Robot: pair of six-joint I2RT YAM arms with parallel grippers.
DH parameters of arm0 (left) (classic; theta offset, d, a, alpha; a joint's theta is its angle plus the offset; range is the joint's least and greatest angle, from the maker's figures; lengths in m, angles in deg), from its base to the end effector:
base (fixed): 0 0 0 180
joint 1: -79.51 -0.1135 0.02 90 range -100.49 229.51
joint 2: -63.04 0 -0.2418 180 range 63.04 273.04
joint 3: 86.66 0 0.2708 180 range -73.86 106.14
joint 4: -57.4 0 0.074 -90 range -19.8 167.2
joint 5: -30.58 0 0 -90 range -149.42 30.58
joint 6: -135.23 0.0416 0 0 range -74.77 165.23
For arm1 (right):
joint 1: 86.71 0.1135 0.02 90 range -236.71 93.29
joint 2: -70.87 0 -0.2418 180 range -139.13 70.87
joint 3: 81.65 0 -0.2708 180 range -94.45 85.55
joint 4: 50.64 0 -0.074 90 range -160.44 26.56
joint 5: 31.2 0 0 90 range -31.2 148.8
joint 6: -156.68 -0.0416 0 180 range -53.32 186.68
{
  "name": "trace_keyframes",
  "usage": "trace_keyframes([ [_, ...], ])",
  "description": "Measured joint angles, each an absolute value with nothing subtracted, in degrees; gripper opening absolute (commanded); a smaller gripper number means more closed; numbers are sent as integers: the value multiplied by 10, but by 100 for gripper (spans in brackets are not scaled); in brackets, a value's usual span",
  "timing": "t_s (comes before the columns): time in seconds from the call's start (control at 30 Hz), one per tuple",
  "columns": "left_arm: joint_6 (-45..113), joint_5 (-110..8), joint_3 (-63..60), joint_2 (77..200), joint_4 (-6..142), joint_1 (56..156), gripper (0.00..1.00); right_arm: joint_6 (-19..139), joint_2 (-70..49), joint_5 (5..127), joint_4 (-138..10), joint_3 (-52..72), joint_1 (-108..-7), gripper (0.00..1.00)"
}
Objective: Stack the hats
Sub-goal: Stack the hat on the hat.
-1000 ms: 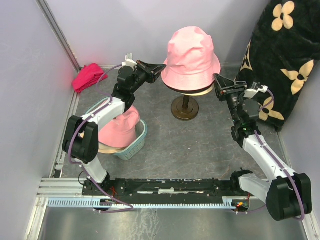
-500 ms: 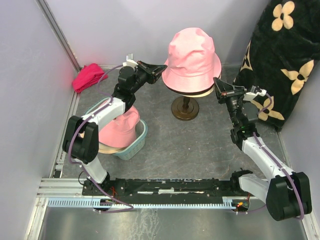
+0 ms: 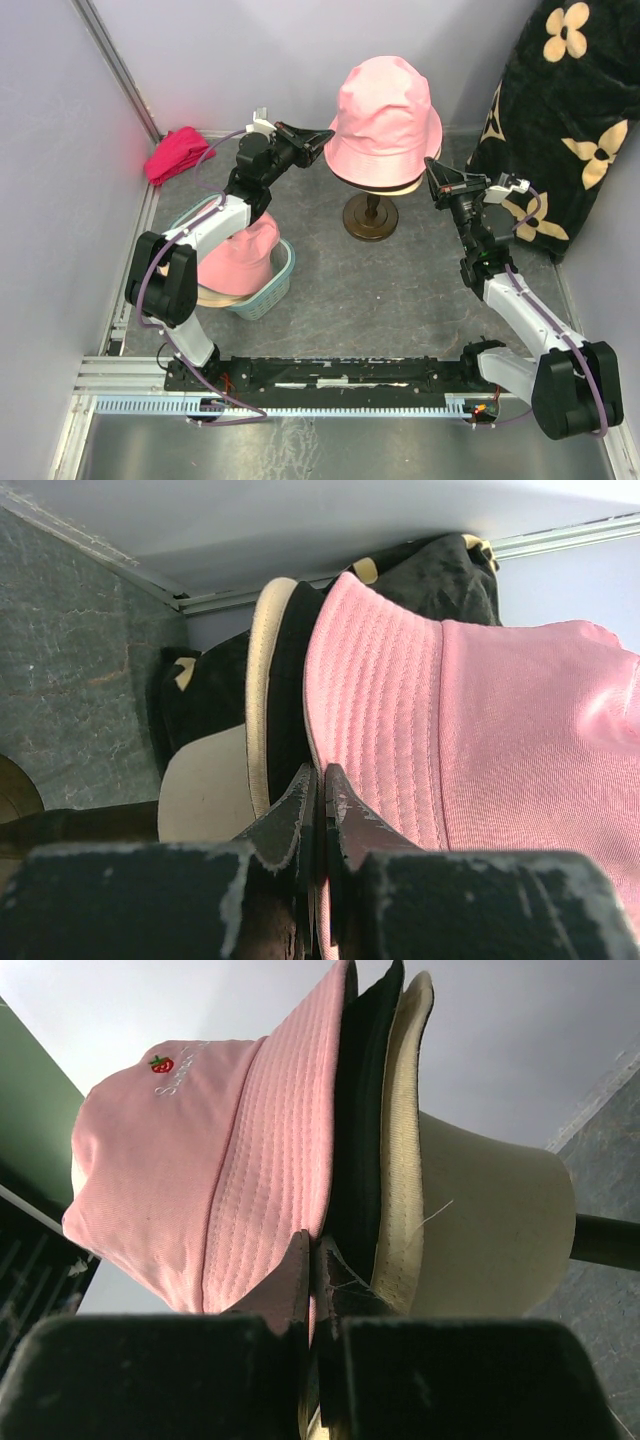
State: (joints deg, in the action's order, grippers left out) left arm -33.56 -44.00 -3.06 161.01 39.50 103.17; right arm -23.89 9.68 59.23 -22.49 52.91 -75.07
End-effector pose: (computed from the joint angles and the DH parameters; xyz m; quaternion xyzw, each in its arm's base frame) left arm 0.3892 -0.1826 0.2928 -0.2275 0.6470 -0.6204 0.3805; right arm 0.2713 0.0562 0.2767 0.3960 0.4856 0.6080 0.4875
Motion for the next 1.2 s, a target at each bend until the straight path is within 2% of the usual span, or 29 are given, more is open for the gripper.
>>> trace_keyframes([
  [0.53, -326, -456, -5, 1610, 455, 1033, 3, -242, 86, 592, -224, 530, -751, 1],
  [0.83, -318, -465, 17, 1611, 496, 1036, 4, -220, 100, 588, -276, 511, -751, 2],
  [0.9, -318, -463, 17, 1614, 487, 1036, 6, -204, 102, 588, -296, 499, -751, 8],
  [1.07, -317, -454, 17, 1627, 457, 1036, 15, -161, 107, 591, -351, 469, -754, 33],
  [1.2, -311, -454, 16, 1629, 444, 1034, 21, -132, 110, 594, -401, 455, -758, 41],
])
